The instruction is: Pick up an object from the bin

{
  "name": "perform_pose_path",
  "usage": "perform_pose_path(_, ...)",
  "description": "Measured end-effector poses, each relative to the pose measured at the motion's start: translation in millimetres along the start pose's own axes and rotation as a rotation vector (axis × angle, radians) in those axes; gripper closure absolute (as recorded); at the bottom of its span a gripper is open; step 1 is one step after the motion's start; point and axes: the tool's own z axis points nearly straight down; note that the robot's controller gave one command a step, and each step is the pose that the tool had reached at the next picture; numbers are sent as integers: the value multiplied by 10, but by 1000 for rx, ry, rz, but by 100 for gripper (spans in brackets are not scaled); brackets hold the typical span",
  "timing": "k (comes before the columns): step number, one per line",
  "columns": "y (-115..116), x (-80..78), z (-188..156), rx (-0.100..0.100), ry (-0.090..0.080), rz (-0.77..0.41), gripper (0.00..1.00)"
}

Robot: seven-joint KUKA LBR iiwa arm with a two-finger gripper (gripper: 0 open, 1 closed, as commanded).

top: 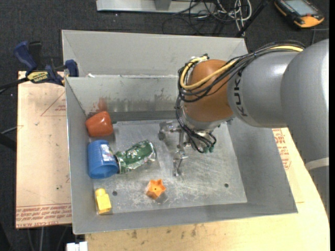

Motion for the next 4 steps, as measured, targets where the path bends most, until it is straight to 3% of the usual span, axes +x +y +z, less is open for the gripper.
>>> perform_pose_path(1, 180, -129, -52, 2, 5, -56, 0)
perform_pose_path(2, 808, 78, -52, 0, 2, -90, 0)
perform_pose_path(3, 990, 166, -45, -2, 6, -104, 0)
perform_pose_path(4, 53, -226, -12, 1, 4, -301, 100)
